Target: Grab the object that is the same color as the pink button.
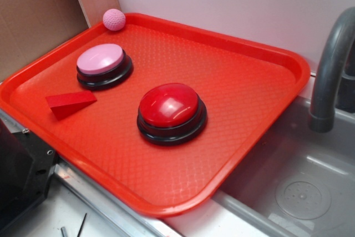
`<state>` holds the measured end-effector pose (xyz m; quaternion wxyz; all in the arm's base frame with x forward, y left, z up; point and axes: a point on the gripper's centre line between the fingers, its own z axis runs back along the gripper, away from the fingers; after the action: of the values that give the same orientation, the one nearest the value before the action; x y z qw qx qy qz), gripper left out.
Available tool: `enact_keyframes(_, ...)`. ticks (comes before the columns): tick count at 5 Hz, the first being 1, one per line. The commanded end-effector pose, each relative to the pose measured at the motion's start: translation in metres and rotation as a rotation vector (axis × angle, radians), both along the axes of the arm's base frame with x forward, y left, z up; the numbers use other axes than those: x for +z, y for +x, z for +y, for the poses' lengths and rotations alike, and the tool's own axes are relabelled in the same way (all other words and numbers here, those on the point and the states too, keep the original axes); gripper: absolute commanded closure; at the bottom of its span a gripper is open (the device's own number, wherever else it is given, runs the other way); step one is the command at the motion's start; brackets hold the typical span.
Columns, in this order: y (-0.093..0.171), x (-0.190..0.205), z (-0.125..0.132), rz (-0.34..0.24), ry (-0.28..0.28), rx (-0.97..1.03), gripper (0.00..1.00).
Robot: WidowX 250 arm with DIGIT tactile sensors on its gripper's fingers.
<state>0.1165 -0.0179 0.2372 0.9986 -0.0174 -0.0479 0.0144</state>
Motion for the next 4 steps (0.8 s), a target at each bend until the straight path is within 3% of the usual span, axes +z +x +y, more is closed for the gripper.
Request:
enact_keyframes(1, 0.000, 0.000, 0.000, 0.000, 0.000, 0.000, 0.00)
enact_keyframes(2, 0.033, -0.036, 0.012, 0.009, -0.003, 0.223, 0.00)
enact_keyframes(3, 0.072, -0.047, 0.036, -0.133, 0.067, 0.458, 0.00)
enact_keyframes(4, 0.090, -0.047, 0.049, -0.300, 0.052, 0.618, 0.00)
